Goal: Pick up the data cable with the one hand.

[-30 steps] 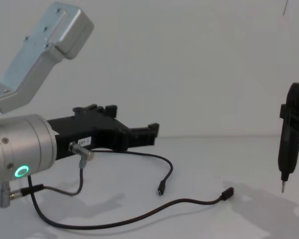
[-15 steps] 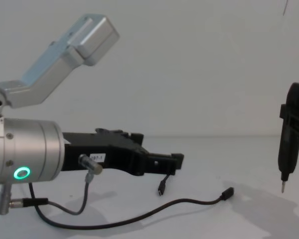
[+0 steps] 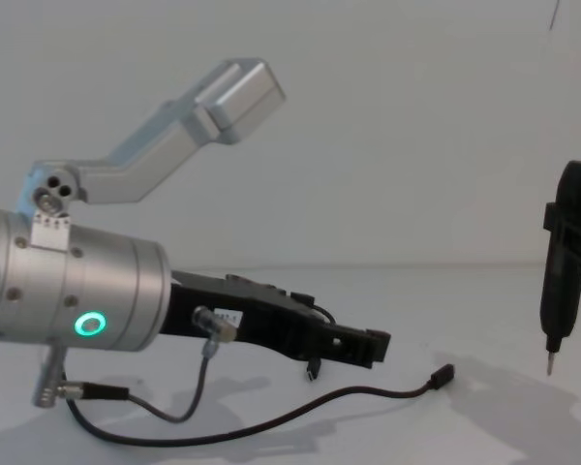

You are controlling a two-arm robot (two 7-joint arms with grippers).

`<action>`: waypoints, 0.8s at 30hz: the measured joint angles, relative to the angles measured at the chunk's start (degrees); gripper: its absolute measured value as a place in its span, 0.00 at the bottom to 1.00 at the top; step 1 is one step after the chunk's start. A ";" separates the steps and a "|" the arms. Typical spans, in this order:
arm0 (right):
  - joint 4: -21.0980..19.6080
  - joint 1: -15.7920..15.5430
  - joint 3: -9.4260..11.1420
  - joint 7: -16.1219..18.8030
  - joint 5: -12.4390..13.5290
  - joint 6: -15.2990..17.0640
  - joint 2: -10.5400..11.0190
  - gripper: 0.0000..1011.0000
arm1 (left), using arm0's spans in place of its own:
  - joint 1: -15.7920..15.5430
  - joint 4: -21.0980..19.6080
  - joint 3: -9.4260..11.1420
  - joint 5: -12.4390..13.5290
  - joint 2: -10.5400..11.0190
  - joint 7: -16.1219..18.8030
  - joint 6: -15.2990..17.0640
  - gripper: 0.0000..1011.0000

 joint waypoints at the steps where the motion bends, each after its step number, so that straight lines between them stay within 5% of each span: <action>1: 0.00 0.00 0.00 0.00 0.00 0.00 0.00 0.28 | -0.25 0.23 0.17 0.00 -0.09 -0.11 0.22 0.99; 24: 0.00 0.00 0.00 0.00 0.00 0.00 0.00 0.28 | -4.61 6.31 4.37 0.71 -1.76 -2.28 4.56 0.99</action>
